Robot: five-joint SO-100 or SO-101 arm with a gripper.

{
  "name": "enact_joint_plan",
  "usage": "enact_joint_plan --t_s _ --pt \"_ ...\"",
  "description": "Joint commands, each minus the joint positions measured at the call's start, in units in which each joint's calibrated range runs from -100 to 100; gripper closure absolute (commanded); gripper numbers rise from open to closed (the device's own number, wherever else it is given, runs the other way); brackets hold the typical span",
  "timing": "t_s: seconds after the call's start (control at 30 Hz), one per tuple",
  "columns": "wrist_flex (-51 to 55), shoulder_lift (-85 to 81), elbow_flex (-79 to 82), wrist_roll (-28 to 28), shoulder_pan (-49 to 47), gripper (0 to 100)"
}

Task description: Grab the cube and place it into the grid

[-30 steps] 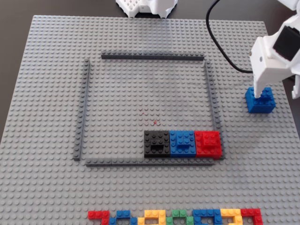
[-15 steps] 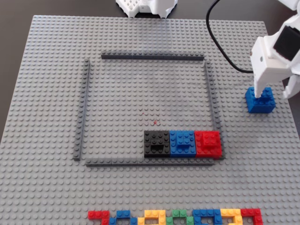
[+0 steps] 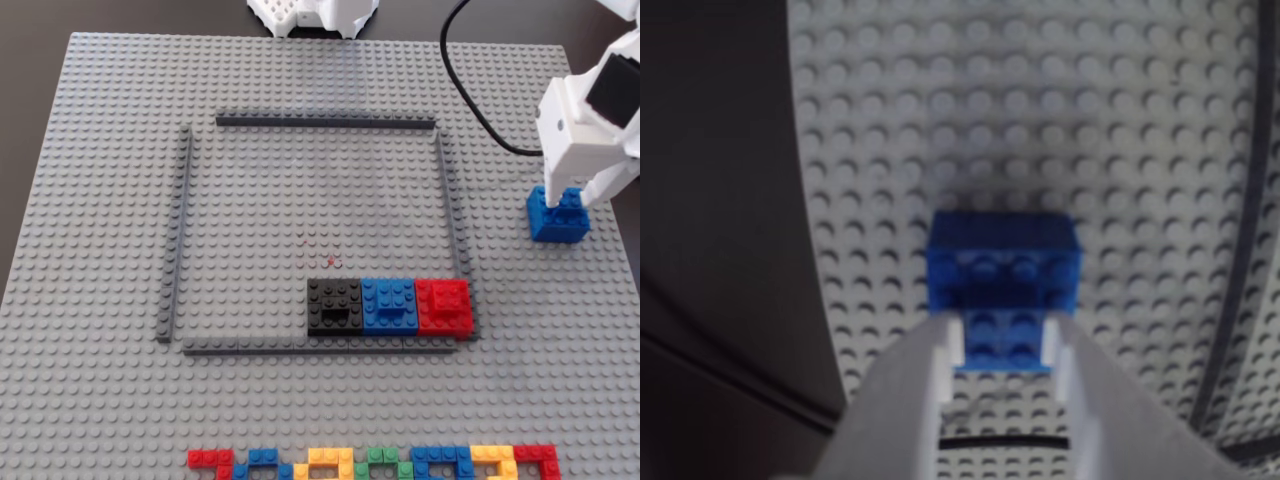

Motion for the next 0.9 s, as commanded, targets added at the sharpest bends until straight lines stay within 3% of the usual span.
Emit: enact_joint_plan --t_s 0.0,0.5,0.87 --pt "0.61 -2.43 -2.96 0.39 0.72 92" --pt "6.62 -12.83 -12.48 3.57 0.13 96" --pt "6.81 -31.92 -0.25 8.89 2.49 96"
